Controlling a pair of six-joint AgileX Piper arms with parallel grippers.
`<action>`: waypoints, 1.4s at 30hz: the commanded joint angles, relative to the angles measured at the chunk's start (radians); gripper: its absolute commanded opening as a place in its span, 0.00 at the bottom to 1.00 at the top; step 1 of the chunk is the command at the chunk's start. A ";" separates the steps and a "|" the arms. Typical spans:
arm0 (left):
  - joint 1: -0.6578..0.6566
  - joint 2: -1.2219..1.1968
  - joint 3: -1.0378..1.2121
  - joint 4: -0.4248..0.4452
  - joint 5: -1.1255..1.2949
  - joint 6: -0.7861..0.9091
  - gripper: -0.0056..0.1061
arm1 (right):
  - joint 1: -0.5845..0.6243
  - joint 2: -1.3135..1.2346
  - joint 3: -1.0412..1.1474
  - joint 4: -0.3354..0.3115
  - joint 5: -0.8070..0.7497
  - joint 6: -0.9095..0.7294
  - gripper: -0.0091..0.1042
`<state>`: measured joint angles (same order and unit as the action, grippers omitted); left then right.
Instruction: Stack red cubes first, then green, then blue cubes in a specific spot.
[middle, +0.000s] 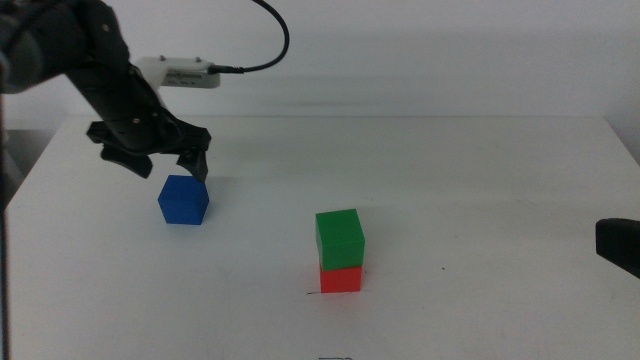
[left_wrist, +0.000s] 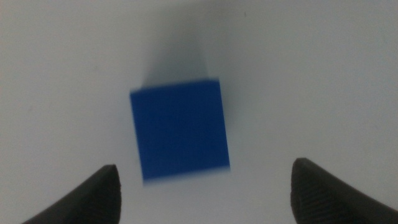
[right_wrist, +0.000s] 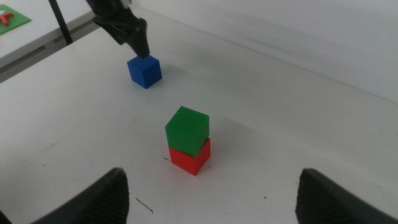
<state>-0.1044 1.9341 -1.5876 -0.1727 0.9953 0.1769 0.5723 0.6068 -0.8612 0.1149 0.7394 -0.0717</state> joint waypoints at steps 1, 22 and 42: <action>-0.006 -0.004 -0.072 -0.005 -0.009 -0.015 0.89 | -0.008 0.004 -0.030 -0.005 -0.075 -0.011 0.85; -0.006 0.150 -0.114 0.005 -0.064 -0.023 0.81 | -0.008 0.004 -0.030 -0.005 -0.075 -0.011 0.85; -0.116 -0.175 -0.018 0.130 0.128 -0.438 0.04 | -0.008 0.004 -0.030 -0.005 -0.075 -0.011 0.85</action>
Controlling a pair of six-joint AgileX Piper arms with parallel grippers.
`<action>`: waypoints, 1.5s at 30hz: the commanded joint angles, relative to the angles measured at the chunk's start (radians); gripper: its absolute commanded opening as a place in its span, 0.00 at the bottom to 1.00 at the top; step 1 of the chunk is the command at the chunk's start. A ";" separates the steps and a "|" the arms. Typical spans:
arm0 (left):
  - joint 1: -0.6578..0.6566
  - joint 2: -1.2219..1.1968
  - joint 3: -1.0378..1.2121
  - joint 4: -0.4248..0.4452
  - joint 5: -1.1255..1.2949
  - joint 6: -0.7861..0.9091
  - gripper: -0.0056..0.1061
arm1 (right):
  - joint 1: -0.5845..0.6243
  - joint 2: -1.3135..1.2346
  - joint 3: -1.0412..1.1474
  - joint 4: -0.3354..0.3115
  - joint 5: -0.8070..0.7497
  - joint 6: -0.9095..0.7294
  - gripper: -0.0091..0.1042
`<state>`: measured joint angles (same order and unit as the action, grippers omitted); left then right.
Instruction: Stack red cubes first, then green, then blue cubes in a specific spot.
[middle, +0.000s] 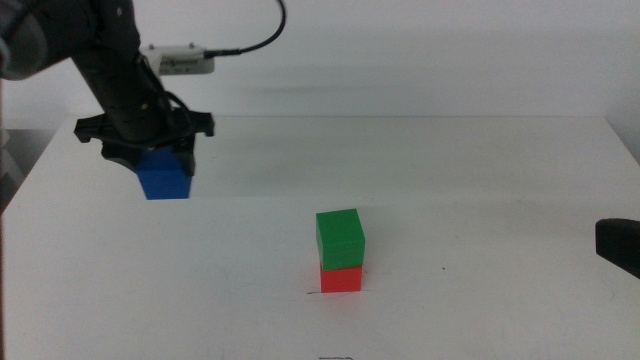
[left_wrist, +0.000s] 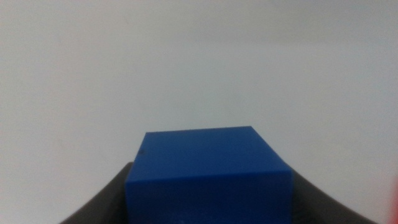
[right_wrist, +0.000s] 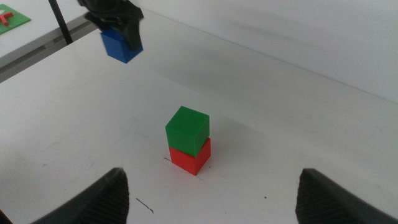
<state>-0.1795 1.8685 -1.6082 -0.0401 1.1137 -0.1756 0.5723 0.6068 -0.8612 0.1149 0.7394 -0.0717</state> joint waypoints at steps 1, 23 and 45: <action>-0.073 -0.140 0.017 0.005 0.020 -0.142 0.04 | -0.008 0.004 -0.030 -0.005 -0.075 -0.011 0.85; -0.509 -0.025 -0.197 0.087 0.159 -0.581 0.04 | -0.008 0.004 -0.030 -0.004 -0.075 -0.011 0.85; -0.519 0.046 -0.204 0.040 0.095 -0.565 0.04 | -0.008 0.004 -0.030 -0.005 -0.075 -0.011 0.85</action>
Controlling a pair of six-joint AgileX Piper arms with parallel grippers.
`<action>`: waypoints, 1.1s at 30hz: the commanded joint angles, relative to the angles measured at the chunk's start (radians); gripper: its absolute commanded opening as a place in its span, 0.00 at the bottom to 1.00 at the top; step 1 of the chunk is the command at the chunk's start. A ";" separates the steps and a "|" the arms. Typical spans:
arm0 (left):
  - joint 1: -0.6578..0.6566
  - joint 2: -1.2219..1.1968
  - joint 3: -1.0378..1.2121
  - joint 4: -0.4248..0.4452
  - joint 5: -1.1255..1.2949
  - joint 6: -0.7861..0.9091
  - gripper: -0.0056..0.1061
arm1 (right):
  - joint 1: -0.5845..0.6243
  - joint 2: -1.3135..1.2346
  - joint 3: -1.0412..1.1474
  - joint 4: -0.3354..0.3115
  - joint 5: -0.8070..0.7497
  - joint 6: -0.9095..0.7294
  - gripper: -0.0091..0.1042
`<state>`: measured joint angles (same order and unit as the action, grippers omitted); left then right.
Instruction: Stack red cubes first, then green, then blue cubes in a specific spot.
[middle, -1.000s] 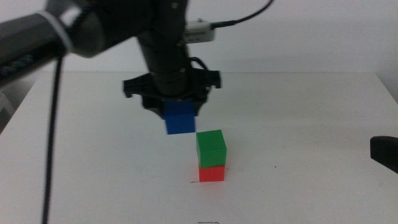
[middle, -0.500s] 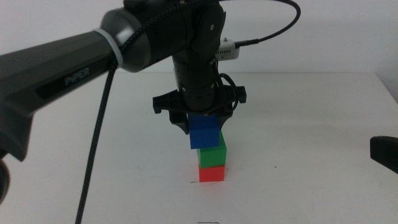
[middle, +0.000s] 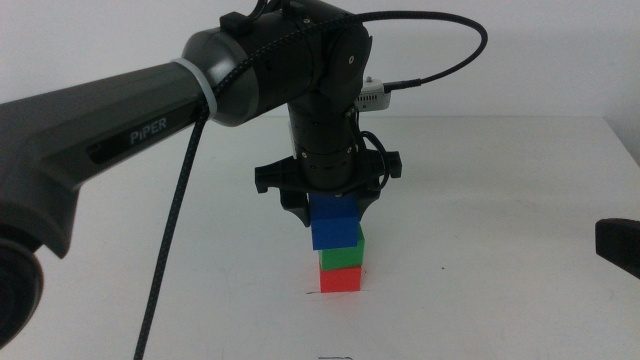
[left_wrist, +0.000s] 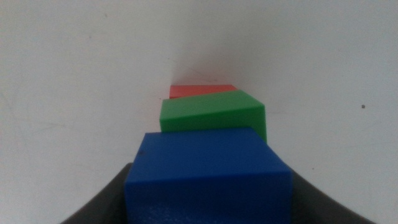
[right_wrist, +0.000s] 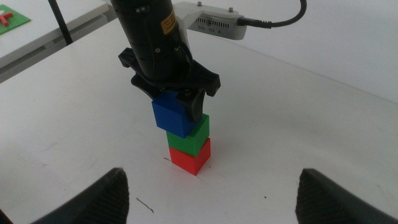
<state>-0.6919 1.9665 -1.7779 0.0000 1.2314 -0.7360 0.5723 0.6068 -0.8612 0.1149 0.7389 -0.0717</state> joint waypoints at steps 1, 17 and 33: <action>-0.007 -0.052 -0.035 0.000 -0.026 -0.004 0.04 | -0.008 0.004 -0.030 -0.005 -0.075 -0.011 0.85; -0.007 -0.016 -0.081 0.000 -0.021 -0.008 0.04 | -0.008 0.004 -0.030 -0.005 -0.075 -0.011 0.85; -0.007 -0.008 -0.081 0.000 -0.045 0.050 0.51 | -0.008 0.004 -0.030 -0.005 -0.075 -0.011 0.85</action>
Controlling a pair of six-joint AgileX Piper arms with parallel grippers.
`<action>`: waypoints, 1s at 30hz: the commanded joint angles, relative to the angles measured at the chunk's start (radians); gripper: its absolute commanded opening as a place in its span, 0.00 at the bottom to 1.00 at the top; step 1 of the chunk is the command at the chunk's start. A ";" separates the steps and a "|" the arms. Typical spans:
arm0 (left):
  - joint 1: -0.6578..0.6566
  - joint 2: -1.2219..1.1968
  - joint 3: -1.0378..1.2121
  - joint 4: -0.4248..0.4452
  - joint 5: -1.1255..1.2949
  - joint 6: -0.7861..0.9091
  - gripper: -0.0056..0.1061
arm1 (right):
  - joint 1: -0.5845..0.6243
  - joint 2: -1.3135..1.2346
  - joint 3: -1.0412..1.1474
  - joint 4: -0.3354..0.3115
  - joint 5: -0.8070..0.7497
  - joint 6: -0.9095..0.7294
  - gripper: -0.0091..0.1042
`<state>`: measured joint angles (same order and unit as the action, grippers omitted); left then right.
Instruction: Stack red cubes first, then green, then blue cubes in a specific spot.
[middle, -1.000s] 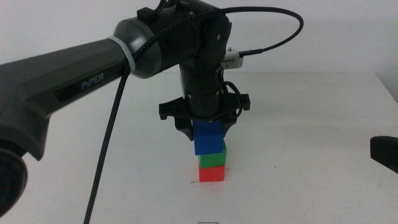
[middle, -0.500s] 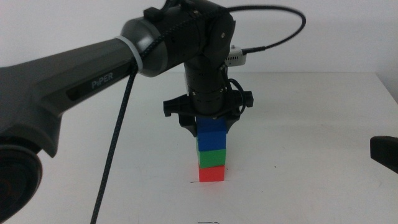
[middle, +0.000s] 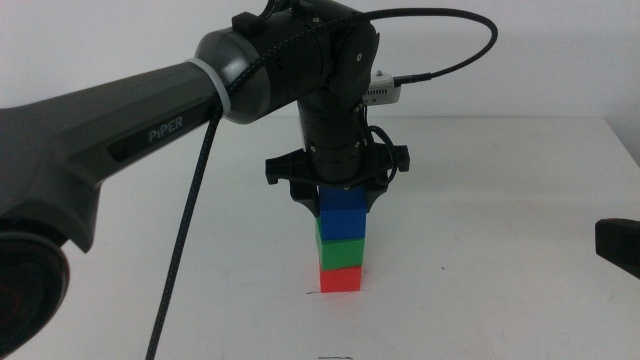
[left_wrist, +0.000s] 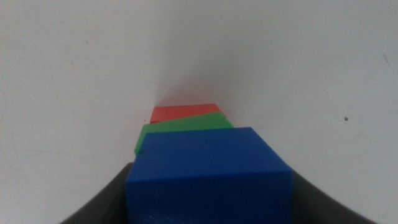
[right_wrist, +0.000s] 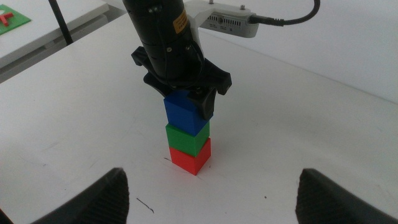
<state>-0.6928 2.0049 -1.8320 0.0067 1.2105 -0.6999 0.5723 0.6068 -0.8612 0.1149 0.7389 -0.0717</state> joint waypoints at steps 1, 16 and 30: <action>-0.006 -0.047 -0.026 -0.007 -0.024 0.023 0.57 | -0.008 0.004 -0.030 -0.005 -0.075 -0.011 0.85; -0.006 -0.082 -0.026 -0.007 -0.018 0.042 0.89 | -0.008 0.004 -0.030 -0.005 -0.075 -0.011 0.85; -0.004 -0.226 -0.030 0.152 0.019 0.076 0.89 | -0.008 0.004 -0.030 -0.005 -0.075 -0.011 0.85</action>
<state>-0.6928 1.8697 -1.8311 0.1221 1.2390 -0.6286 0.5723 0.6068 -0.8612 0.1149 0.7389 -0.0717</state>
